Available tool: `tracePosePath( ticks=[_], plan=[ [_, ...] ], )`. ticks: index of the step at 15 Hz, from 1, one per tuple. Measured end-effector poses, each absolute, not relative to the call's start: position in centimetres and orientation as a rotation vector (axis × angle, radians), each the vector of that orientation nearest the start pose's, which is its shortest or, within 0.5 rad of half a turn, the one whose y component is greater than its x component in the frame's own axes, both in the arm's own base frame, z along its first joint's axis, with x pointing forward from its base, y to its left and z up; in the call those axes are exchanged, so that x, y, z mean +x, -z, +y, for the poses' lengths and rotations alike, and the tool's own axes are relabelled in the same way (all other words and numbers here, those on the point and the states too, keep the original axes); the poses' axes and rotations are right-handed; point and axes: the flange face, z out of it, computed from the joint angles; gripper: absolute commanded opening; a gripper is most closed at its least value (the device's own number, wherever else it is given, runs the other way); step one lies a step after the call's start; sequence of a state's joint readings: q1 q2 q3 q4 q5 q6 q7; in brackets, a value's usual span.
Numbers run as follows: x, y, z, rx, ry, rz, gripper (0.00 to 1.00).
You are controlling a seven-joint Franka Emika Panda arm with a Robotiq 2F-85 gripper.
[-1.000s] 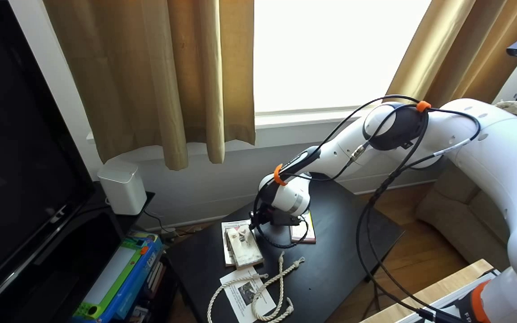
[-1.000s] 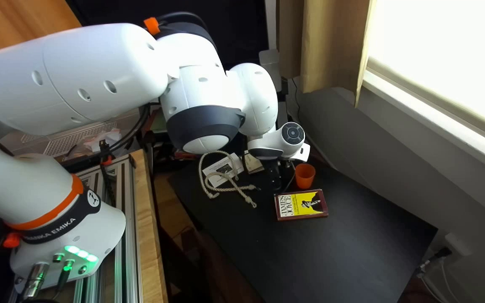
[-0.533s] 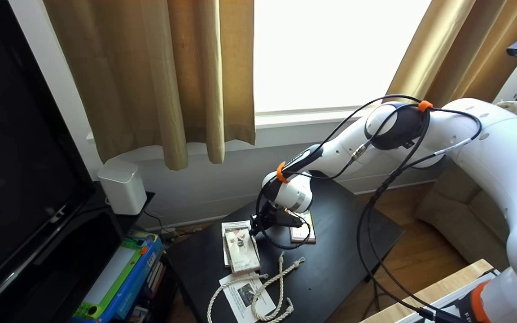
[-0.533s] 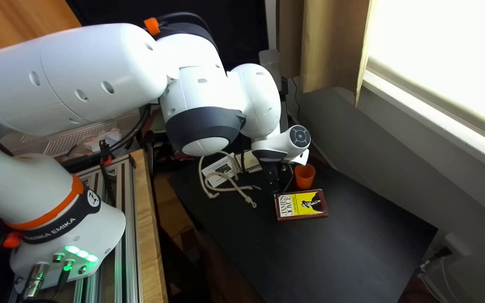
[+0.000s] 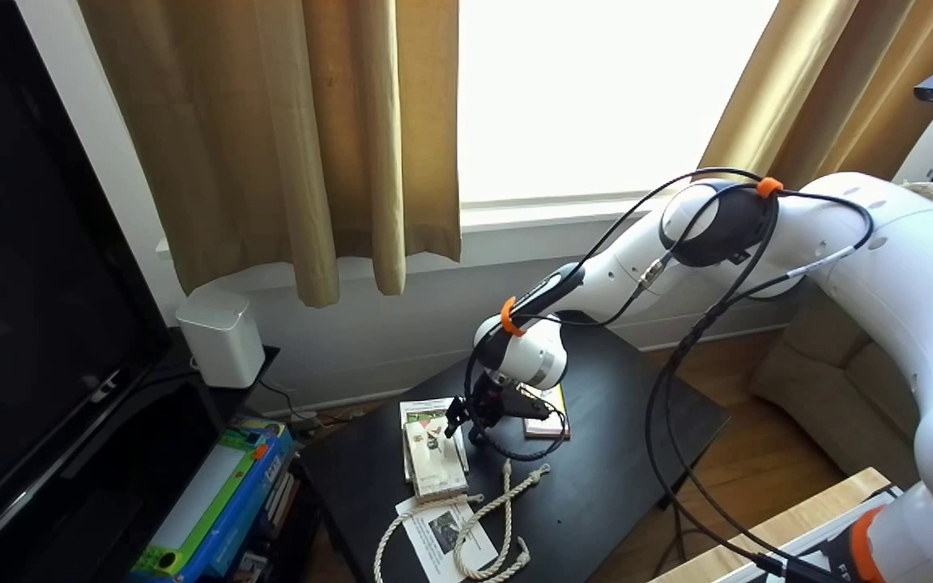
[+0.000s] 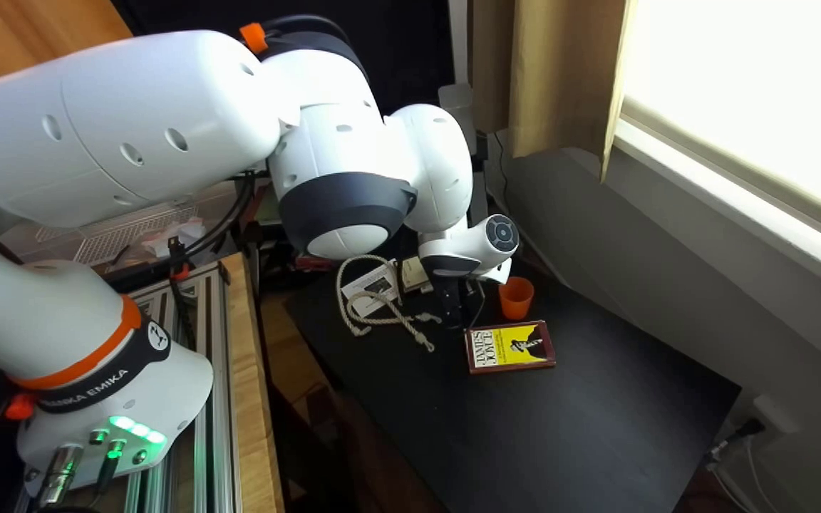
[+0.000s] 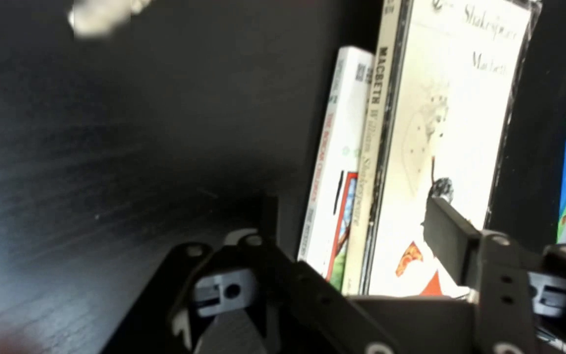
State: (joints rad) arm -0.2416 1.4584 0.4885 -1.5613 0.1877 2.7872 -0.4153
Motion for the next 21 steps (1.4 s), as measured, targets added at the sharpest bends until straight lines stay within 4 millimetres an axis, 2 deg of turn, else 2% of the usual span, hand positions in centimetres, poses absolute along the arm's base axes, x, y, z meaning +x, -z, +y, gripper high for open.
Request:
tracePosePath(
  ticks=[7,10,21],
  plan=[
    [52.5,14.3,15.9,-2.502,-0.224,-0.163,1.00],
    [51.5,14.9,16.4,-2.451,-0.243,-0.174,1.00],
    [48.3,16.1,15.0,-2.309,-0.233,-0.053,1.00]
  ],
)
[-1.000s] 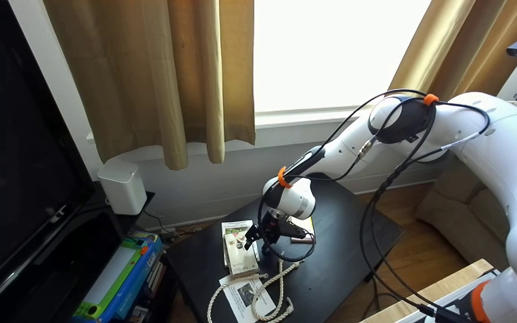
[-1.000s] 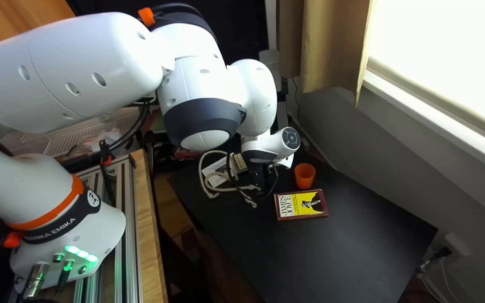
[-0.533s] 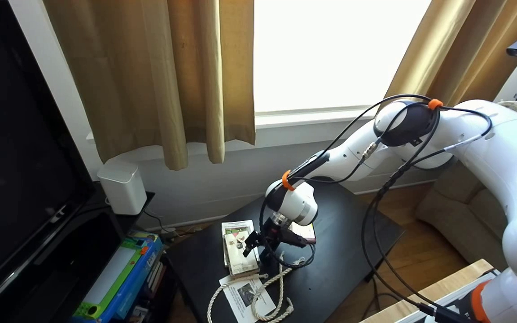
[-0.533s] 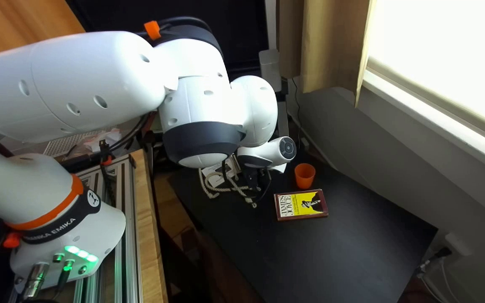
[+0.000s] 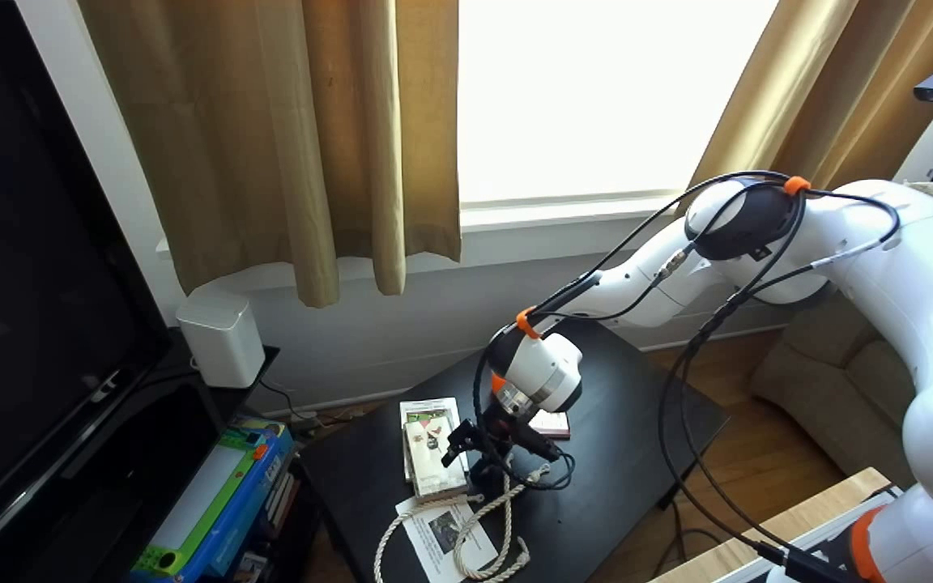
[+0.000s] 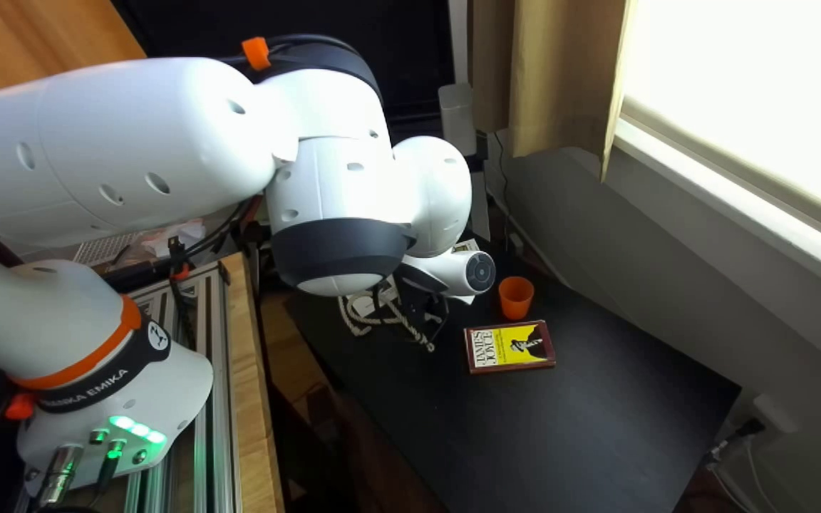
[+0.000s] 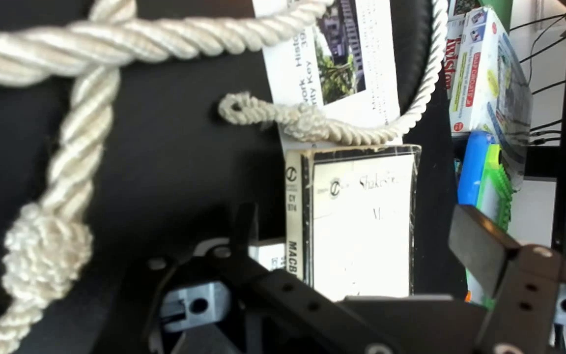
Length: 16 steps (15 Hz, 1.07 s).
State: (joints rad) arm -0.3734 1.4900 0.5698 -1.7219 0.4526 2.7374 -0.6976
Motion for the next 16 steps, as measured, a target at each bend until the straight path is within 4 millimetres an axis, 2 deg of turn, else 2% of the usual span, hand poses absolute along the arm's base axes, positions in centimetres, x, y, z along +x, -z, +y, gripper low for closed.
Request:
tracePosePath(
  ticks=[10,16],
  plan=[
    [47.5,17.1,13.6,-2.227,-0.147,-0.009,1.00],
    [47.4,18.1,13.2,-2.129,-0.184,-0.023,1.00]
  ],
)
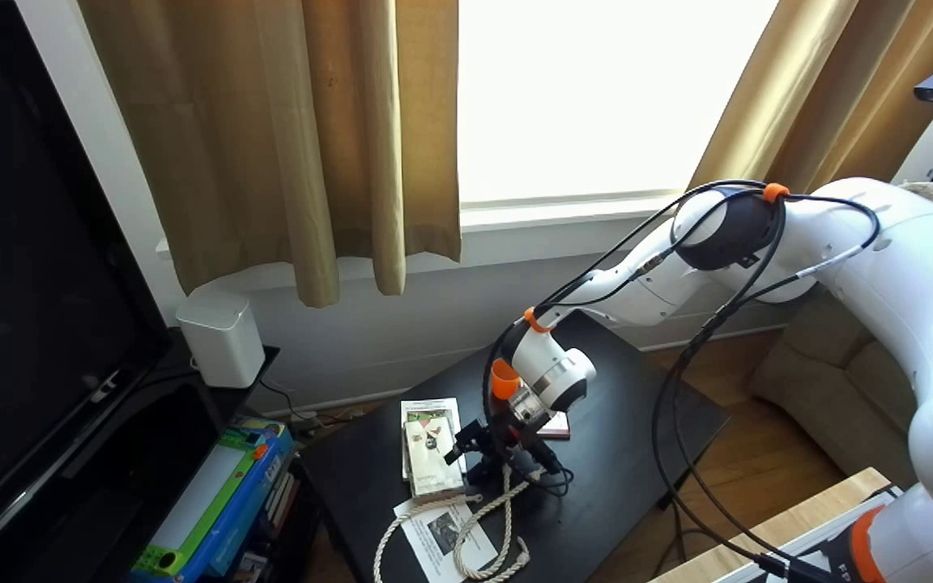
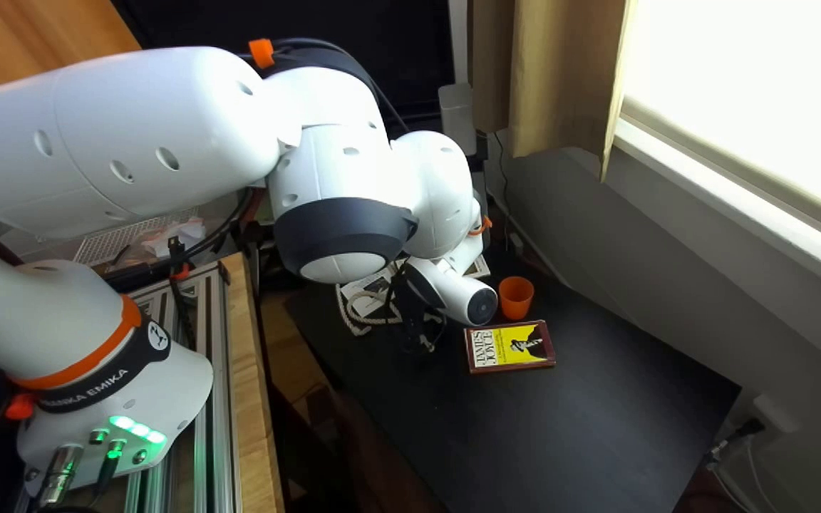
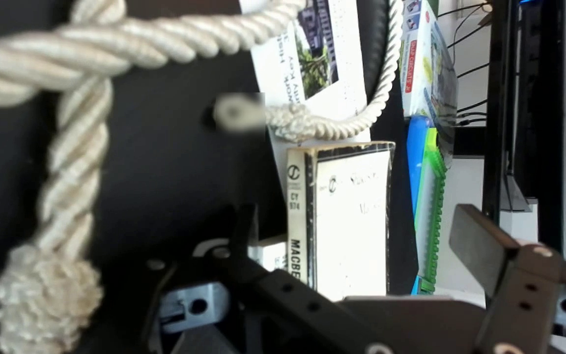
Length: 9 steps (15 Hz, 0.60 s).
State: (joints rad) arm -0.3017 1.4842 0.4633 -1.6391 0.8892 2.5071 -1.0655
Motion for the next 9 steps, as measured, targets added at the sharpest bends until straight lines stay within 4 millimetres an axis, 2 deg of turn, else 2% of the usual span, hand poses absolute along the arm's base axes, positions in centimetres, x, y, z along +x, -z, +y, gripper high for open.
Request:
tracePosePath(
  ticks=[7,8,9],
  plan=[
    [46.93,18.68,13.68,-2.074,-0.247,-0.030,1.00],
    [47.02,18.68,13.74,-2.074,-0.245,-0.027,0.95],
    [47.12,18.68,13.82,-2.073,-0.245,-0.025,0.86]
  ],
)
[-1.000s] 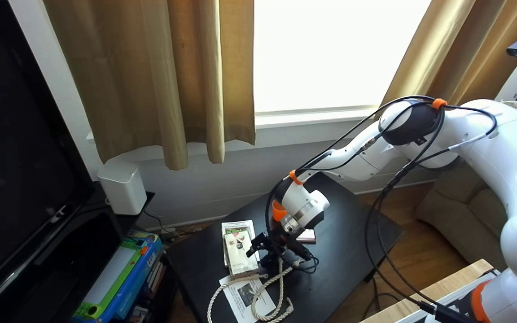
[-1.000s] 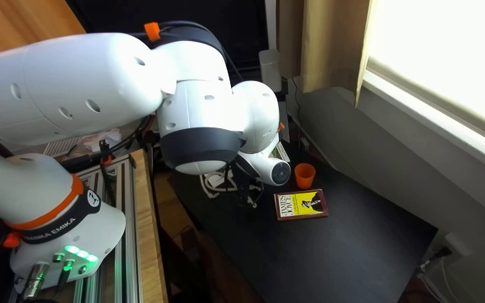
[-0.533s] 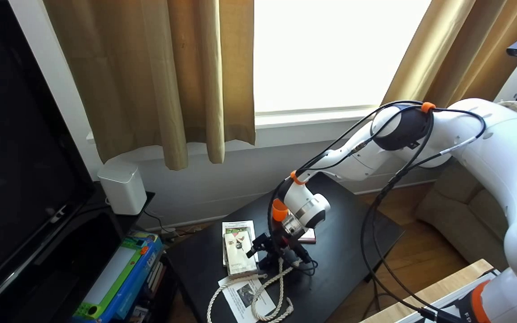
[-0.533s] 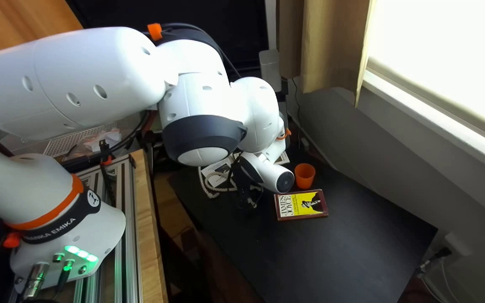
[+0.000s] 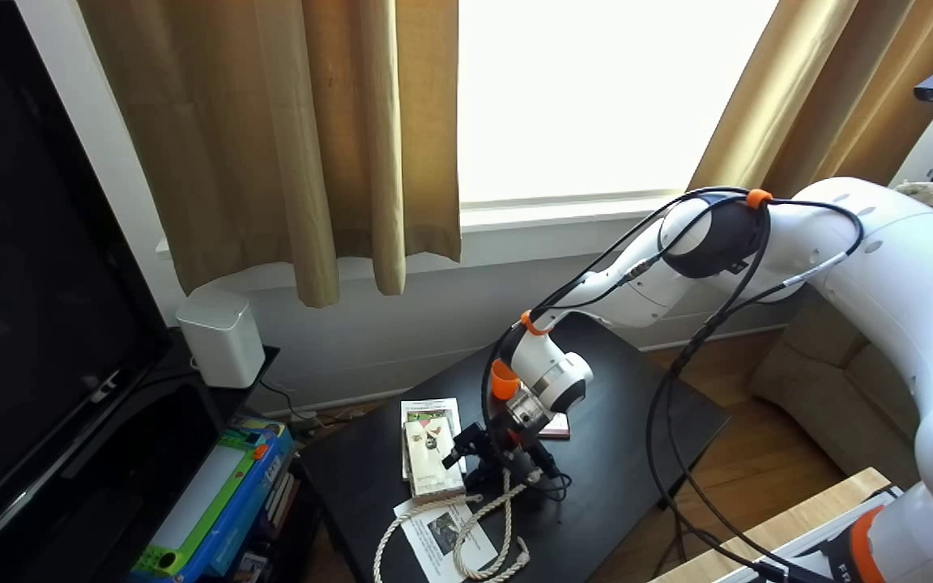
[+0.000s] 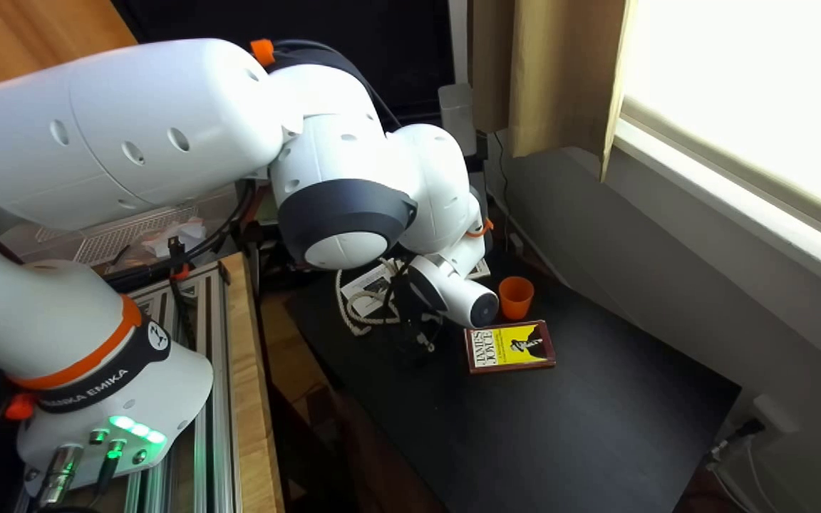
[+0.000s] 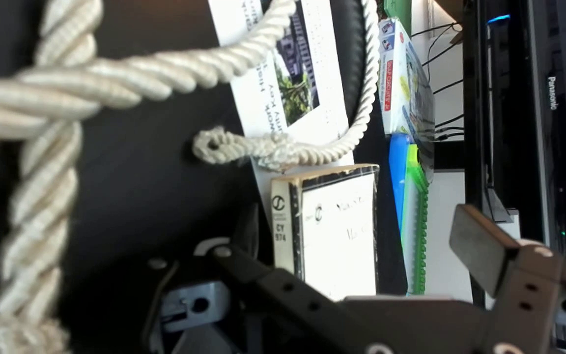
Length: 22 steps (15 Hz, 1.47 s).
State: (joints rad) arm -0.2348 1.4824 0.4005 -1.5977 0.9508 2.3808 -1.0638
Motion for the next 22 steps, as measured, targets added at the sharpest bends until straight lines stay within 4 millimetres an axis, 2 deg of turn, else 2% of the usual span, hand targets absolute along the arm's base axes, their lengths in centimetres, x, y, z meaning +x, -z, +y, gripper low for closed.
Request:
tracePosePath(
  ticks=[1,2,4,11,12,13,14,15,16,22],
  plan=[
    [47.2,18.7,13.9,-2.073,-0.245,-0.023,0.71],
    [47.3,18.8,13.9,-2.073,-0.247,-0.020,0.70],
    [47.3,18.9,13.8,-2.075,-0.252,-0.017,0.56],
    [46.3,20.2,12.9,-2.087,-0.298,0.015,0.27],
    [46.1,20.2,12.9,-2.085,-0.305,0.017,0.11],
    [46.0,20.4,12.9,-2.085,-0.312,0.017,0.04],
    [45.9,20.5,12.8,-2.086,-0.317,0.020,0.06],
    [45.9,20.5,12.8,-2.086,-0.321,0.020,0.00],
    [45.9,20.6,12.8,-2.084,-0.324,0.020,0.03],
    [46.0,20.5,12.7,-2.072,-0.327,0.016,0.04]
  ],
)
